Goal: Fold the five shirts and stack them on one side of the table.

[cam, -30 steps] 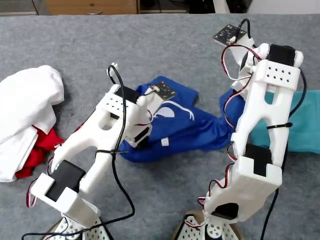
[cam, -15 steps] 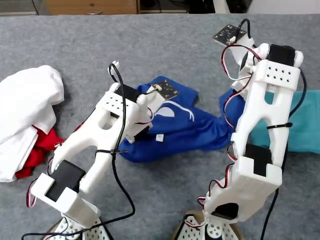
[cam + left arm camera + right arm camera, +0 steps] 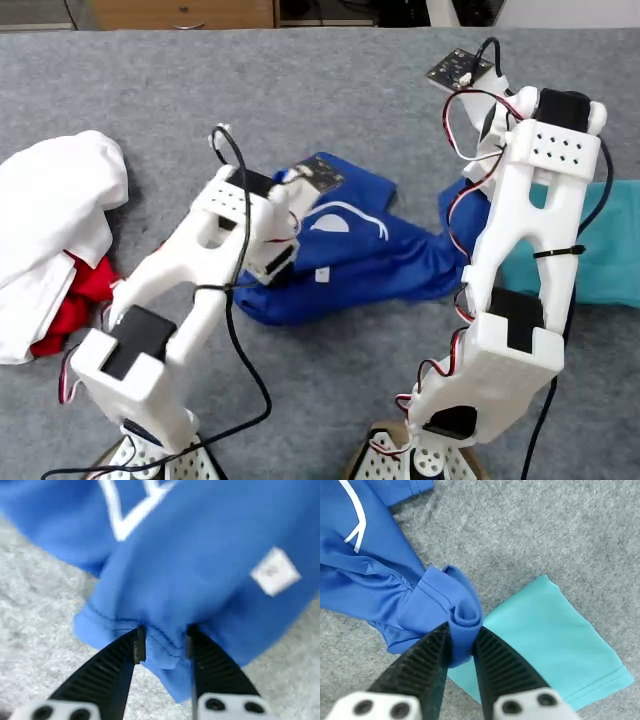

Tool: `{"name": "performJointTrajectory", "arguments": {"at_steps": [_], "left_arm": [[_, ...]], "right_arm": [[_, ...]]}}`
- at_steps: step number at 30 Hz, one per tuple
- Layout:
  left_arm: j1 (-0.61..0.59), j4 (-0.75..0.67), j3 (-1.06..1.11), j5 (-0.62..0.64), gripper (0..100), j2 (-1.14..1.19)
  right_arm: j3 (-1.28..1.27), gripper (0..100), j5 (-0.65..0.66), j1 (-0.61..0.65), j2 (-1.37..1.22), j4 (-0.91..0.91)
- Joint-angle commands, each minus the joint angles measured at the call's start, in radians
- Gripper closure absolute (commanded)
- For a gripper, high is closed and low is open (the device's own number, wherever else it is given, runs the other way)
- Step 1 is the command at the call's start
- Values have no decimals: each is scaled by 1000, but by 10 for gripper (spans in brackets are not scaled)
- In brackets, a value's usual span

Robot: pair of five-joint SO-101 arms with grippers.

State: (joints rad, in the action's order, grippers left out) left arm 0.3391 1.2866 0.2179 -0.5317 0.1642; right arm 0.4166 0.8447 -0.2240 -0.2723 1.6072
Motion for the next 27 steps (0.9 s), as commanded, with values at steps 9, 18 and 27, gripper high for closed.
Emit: {"name": "performJointTrajectory", "arguments": {"at_steps": [9, 18, 27], "left_arm": [[-5, 54, -89, 0, 833, 41], [-2, 35, -150, -52, 981, 90], [-8, 284, -462, -54, 981, 88]], "right_arm": [[31, 997, -11, 4, 33, -3], [31, 997, -11, 4, 33, -3], [41, 997, -11, 4, 38, 2]]}}
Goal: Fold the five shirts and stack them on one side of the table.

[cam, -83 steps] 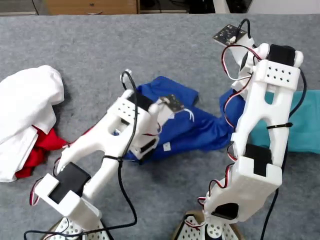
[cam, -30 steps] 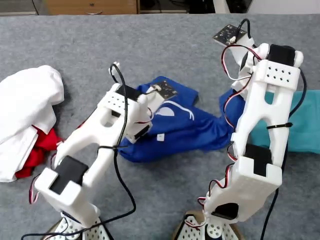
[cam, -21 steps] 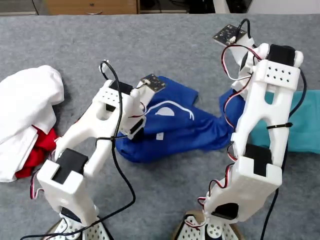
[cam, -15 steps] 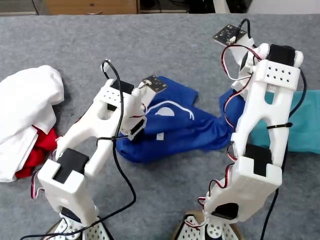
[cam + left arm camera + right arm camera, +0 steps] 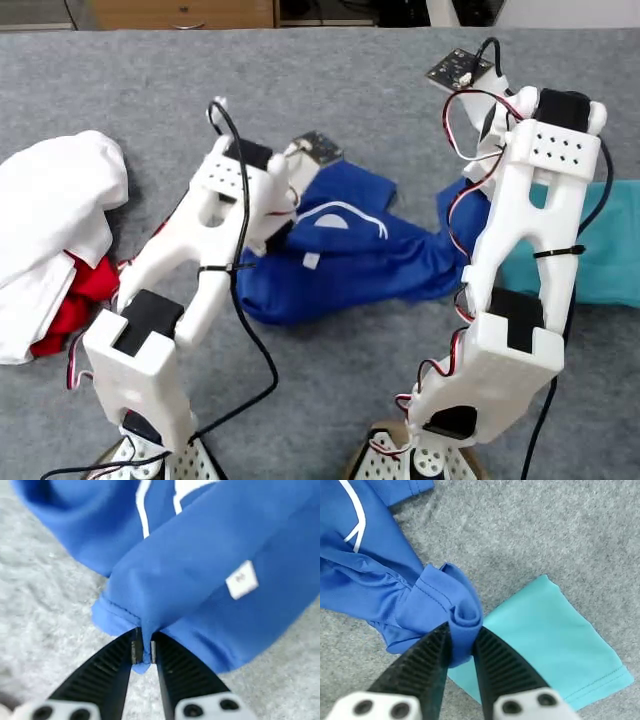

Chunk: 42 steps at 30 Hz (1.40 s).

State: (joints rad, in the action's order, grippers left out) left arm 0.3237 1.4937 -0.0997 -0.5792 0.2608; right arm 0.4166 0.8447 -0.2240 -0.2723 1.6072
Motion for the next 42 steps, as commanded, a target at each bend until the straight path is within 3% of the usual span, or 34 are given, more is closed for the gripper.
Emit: {"name": "performJointTrajectory", "arguments": {"at_steps": [1, 6, 17, 26, 38, 42], "left_arm": [[8, 104, -190, -5, 982, -8], [-44, 207, -430, 55, 982, -8], [-370, 222, -1120, 245, 982, -8], [-416, 265, -1557, 227, 982, -8], [-407, 265, -1570, 63, 982, -234], [-416, 265, -1562, -3, 982, -289]], "right_arm": [[42, 997, -11, 4, 41, 3], [74, 997, -12, -4, 88, 18], [332, 997, -97, -5, 363, 26], [615, 997, -98, -5, 524, -98], [796, 997, -92, -5, 619, -183], [796, 997, -34, -5, 664, -163]]}}
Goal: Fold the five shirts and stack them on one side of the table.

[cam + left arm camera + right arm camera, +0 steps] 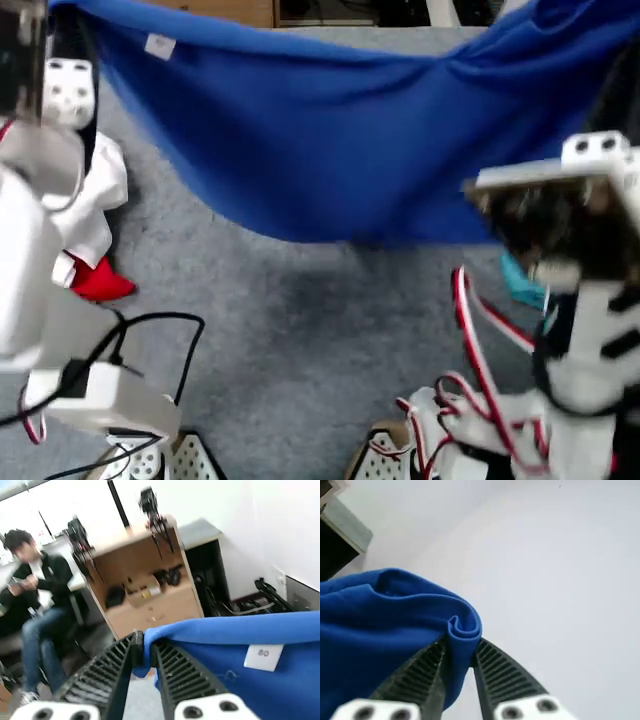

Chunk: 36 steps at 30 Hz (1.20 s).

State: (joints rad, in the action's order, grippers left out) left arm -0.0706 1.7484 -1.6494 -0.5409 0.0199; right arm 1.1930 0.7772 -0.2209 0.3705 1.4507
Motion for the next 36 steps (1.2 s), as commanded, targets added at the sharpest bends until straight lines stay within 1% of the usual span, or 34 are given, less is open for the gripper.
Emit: {"name": "performJointTrajectory", "arguments": {"at_steps": [1, 5, 13, 21, 24, 27, 29, 32, 36], "left_arm": [[-21, 11, -12, -61, 982, -59], [-21, 11, -12, -106, 982, -124], [-21, 11, -11, -106, 982, -294], [-21, 12, -11, -101, 982, -386], [-21, 12, 23, -101, 982, -407], [-21, 12, 141, -101, 982, -435], [-21, 12, 261, -101, 982, -458], [-21, 12, 496, -104, 982, -496], [-21, 11, 852, -110, 982, -544]], "right_arm": [[21, 997, 44, -8, 33, 6], [27, 997, 69, -8, 93, 51], [19, 997, 123, -8, 243, 104], [21, 997, 187, -7, 349, 57], [19, 997, 235, -4, 366, 44], [8, 997, 244, 1, 358, 44], [-38, 997, 244, -1, 346, 48], [-148, 997, 244, -2, 328, 49], [-377, 997, 245, -1, 321, 46]]}}
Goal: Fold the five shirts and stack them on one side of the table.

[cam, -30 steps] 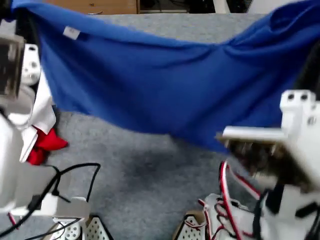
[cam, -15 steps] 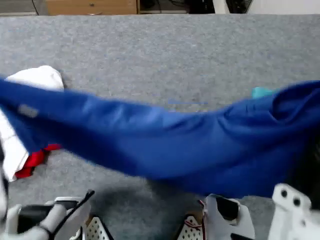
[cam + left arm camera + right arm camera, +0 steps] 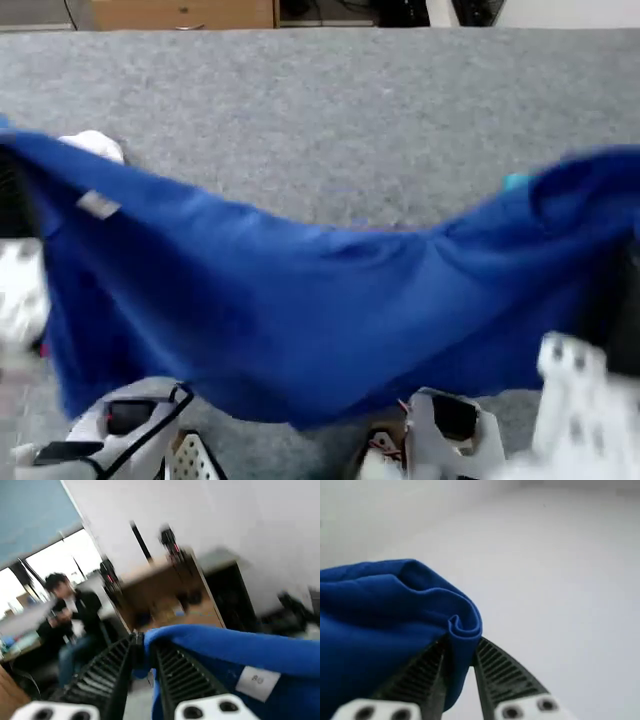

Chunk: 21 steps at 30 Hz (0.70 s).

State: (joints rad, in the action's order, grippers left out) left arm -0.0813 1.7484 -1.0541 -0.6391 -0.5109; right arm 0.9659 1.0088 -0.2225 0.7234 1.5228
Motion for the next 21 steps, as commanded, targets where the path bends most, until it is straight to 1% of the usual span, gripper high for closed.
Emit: {"name": "performJointTrajectory", "arguments": {"at_steps": [1, 5, 7, 10, 14, 17, 21], "left_arm": [[-11, 11, 347, -28, 982, -19], [-8, -18, 678, -118, 982, -24], [-9, -114, 842, -124, 982, -24], [-12, -315, 1048, -124, 982, -31], [-9, -551, 1232, -123, 982, -24], [-3, -729, 1343, -123, 982, -22], [-5, -1008, 1501, -126, 982, -21]], "right_arm": [[-217, 997, 14, 2, -31, -31], [-503, 997, 15, 50, -25, -32], [-621, 997, 12, 74, -27, -35], [-796, 997, 8, 110, -27, -118], [-1047, 997, 8, 116, -30, -341], [-1239, 997, 11, 116, -31, -557], [-1440, 997, 12, 125, -33, -858]]}}
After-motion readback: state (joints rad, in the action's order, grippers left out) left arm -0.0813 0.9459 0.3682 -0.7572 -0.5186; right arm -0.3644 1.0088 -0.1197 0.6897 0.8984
